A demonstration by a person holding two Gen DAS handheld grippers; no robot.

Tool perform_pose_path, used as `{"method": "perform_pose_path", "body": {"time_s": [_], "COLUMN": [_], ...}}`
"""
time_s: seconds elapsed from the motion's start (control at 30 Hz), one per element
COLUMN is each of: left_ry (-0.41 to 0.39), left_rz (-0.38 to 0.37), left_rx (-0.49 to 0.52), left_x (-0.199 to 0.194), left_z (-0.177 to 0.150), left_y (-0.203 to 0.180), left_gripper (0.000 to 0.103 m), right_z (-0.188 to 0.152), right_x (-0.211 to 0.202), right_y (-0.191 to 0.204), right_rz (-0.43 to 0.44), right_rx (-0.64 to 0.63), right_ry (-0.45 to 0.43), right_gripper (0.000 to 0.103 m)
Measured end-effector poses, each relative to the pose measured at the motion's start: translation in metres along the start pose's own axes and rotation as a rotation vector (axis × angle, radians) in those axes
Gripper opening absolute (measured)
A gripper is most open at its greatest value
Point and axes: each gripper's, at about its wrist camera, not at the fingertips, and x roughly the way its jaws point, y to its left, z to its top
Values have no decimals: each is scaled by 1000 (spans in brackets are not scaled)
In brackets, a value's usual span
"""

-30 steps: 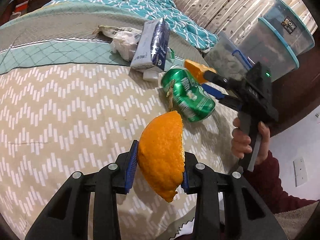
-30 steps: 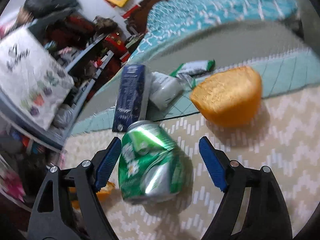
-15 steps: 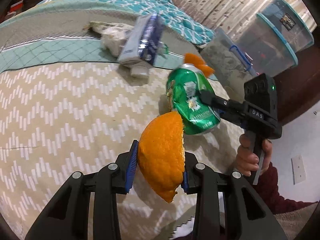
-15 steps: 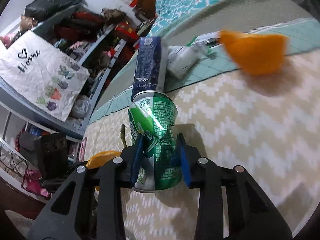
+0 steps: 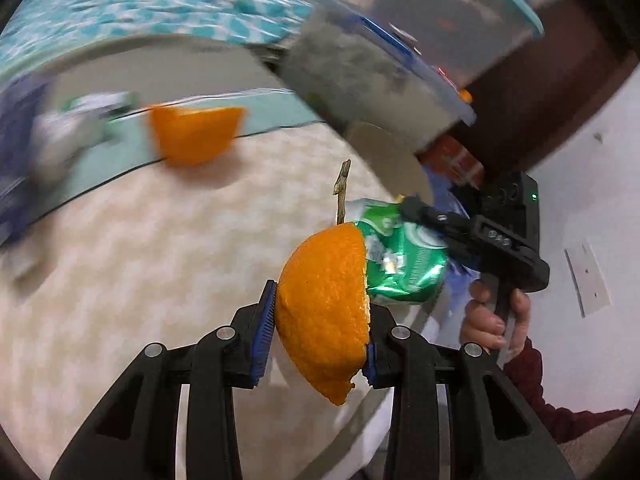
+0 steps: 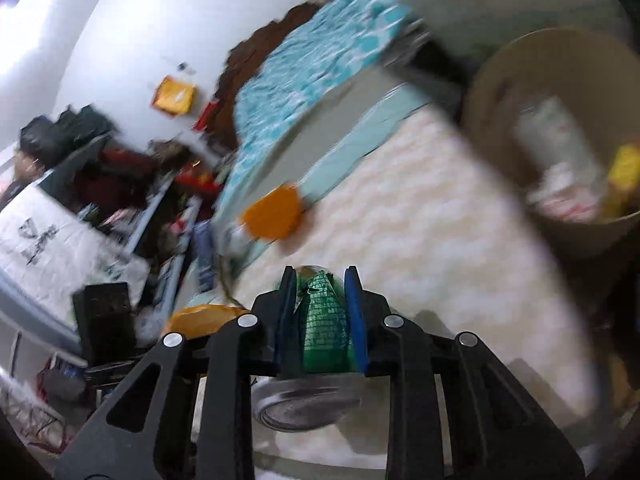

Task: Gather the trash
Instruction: 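Carry the peel and can over the tan bin and open both tools, then grasp the blue milk carton with the left tool while the right approaches the white packet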

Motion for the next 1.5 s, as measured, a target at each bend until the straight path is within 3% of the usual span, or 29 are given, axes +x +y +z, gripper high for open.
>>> {"method": "perform_pose_path", "body": {"time_s": [0.13, 0.33, 0.4, 0.47, 0.53, 0.6, 0.63, 0.67, 0.8, 0.97, 1.07, 1.1, 1.13, 1.17, 1.2, 1.23, 1.4, 1.5], "left_ry": [23, 44, 48, 62, 79, 80, 78, 75, 77, 90, 81, 83, 94, 93, 73, 56, 24, -5], "left_rz": [35, 37, 51, 55, 62, 78, 87, 89, 65, 68, 56, 47, 49, 72, 103, 105, 14, -13], "left_rx": [15, -27, -25, -28, -31, -24, -22, -20, -14, 39, 79, 89, 91, 87, 79, 78, 84, 90], "left_x": [34, 48, 51, 57, 64, 67, 67, 68, 73, 103, 124, 131, 141, 146, 147, 145, 111, 83], "left_z": [18, 23, 23, 24, 22, 23, 24, 26, 39, 74, 105, 113, 124, 130, 134, 136, 120, 104], "left_y": [-14, -10, -9, -9, -8, -8, -9, -10, -17, -46, -71, -79, -89, -94, -98, -101, -92, -79], "left_gripper": [34, 34, 34, 34, 34, 34, 34, 34, 34, 34, 36, 39, 51, 73, 78, 78, 78, 77], "right_z": [2, -10, -13, -17, -21, -22, -20, -19, -11, 16, 42, 51, 59, 64, 68, 67, 49, 41], "right_x": [-8, -7, -6, 3, 7, 8, 7, 6, -8, -32, -53, -62, -68, -71, -78, -85, -98, -87], "right_y": [-16, -28, -23, -17, -11, -13, -16, -19, -31, -35, -45, -49, -53, -58, -63, -64, -52, -43], "right_rz": [-22, 79, 89, 91, 122, 144, 213, 229, 197, 106, 3, -87, -168, -217, -278, -295, -274, -214], "right_rx": [4, 45, 30, 10, -21, 1, 35, 55, 110, 86, 96, 93, 93, 96, 108, 116, 82, 74], "right_ry": [-3, 29, 45, 90, 108, 108, 110, 107, 43, -64, -182, -244, -286, -303, -332, -367, -412, -380], "right_gripper": [25, 29, 36, 55, 56, 53, 38, 27, 23, 22, 23, 24, 27, 49, 66, 76, 74, 72]}}
